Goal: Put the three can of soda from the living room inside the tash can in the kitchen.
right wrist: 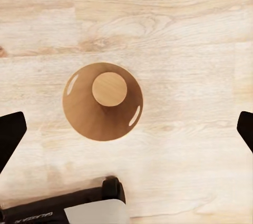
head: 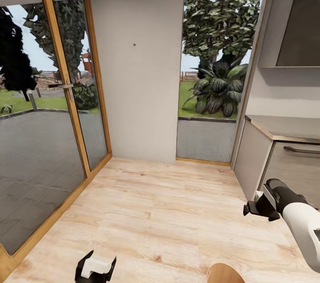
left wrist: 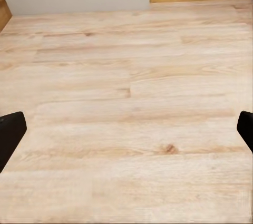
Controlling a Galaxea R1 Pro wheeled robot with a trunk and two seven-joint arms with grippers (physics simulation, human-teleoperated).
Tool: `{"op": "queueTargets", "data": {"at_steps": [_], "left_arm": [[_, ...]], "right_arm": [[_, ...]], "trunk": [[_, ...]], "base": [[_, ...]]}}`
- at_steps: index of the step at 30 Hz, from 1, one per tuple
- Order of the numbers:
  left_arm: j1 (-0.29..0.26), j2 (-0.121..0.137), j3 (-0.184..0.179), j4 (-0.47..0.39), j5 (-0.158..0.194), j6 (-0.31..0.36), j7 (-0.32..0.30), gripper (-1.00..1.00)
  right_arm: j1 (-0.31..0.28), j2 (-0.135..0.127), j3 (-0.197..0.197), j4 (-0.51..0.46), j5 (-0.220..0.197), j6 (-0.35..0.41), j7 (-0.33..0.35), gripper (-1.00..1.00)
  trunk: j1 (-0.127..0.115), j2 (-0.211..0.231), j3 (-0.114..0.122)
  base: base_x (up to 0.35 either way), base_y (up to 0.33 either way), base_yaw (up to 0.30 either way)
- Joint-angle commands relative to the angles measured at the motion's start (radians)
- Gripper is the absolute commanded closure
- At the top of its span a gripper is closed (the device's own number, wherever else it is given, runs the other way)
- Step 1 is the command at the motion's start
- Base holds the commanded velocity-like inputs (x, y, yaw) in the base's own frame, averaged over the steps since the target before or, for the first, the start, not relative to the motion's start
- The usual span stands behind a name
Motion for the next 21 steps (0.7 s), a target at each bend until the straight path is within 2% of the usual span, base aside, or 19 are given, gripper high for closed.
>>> {"op": "queueTargets", "data": {"at_steps": [1, 9, 14, 21], "left_arm": [[0.0, 0.0, 0.0, 0.0, 0.0, 0.014, 0.0, -1.0], [-0.001, -0.002, -0.001, 0.046, -0.001, 0.041, 0.003, -1.0], [-0.008, -0.005, -0.001, 0.096, -0.004, 0.076, 0.007, -1.0], [-0.009, -0.005, -0.001, 0.102, -0.004, 0.082, 0.009, -1.0]], "right_arm": [[0.0, -0.001, 0.0, 0.0, -0.001, -0.001, 0.001, -1.0], [0.0, 0.004, 0.002, -0.004, -0.003, -0.002, 0.008, -1.0], [0.0, 0.004, 0.006, -0.009, 0.002, -0.012, 0.047, -1.0], [0.001, 0.001, 0.005, -0.006, 0.003, -0.038, 0.052, -1.0]], "trunk": [[0.004, -0.007, -0.003], [0.034, -0.063, -0.028], [0.054, -0.098, -0.044], [0.08, -0.147, -0.066]], "base": [[0.0, 0.0, 0.0], [0.0, 0.0, 0.0], [0.0, 0.0, 0.0], [0.0, 0.0, 0.0]]}}
